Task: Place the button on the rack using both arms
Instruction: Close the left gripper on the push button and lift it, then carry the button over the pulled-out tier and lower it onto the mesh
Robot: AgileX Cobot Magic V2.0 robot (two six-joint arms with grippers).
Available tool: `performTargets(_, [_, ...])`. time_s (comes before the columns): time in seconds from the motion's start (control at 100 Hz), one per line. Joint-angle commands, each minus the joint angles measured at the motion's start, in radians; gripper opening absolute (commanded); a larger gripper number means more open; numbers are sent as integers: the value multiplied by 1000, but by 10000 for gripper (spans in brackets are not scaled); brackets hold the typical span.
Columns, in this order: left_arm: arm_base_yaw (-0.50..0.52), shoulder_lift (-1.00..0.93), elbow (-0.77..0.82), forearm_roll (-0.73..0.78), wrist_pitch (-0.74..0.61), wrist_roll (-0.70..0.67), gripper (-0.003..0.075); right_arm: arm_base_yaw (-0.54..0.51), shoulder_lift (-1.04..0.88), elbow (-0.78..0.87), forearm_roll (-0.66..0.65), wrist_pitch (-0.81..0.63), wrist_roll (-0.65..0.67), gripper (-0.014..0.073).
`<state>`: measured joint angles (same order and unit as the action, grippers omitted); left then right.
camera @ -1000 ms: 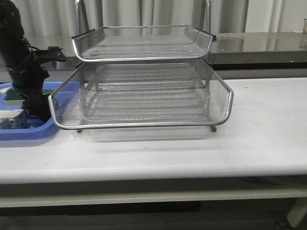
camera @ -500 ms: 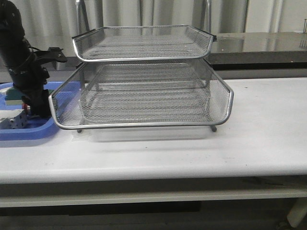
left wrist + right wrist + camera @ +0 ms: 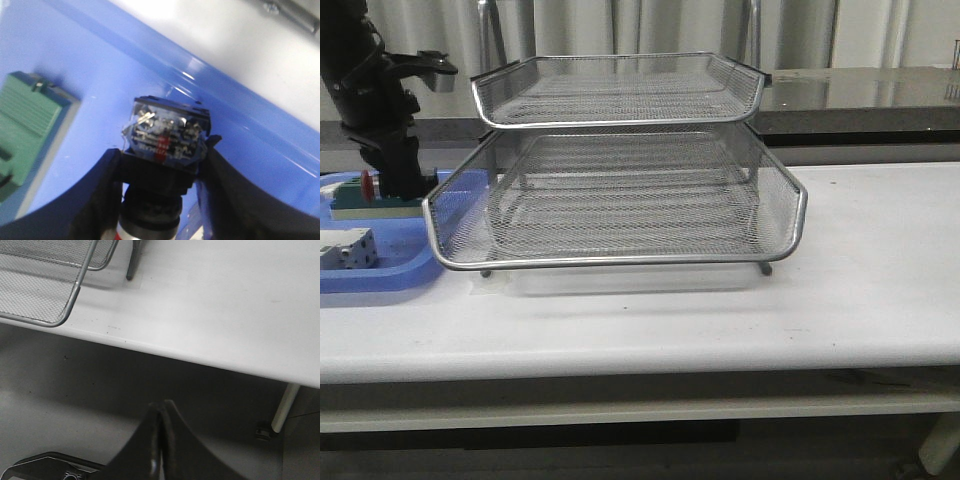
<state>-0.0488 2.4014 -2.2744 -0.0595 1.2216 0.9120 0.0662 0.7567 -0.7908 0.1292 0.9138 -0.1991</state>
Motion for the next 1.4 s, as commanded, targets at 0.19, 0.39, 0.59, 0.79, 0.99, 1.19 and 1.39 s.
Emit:
performTargets(0.19, [-4, -118, -79, -13, 53, -127, 4, 2, -6, -34, 0, -47, -2, -57])
performTargets(0.39, [-4, -182, -72, -13, 53, -196, 4, 2, -6, -34, 0, -47, -2, -57])
performTargets(0.59, [-4, -290, -20, -13, 53, -249, 5, 2, -6, -34, 0, -47, -2, -57])
performTargets(0.79, [-6, -426, 110, -13, 53, -254, 4, 2, -6, -34, 0, -47, -2, -57])
performTargets(0.99, [-41, -580, 288, -41, 53, -254, 4, 2, -6, -34, 0, -47, -2, -57])
performTargets(1.19, [-126, -685, 424, -70, 53, -254, 4, 2, -6, -34, 0, -47, -2, -57])
performTargets(1.39, [-241, -733, 492, -72, 53, -254, 4, 2, -6, -34, 0, -47, -2, -57])
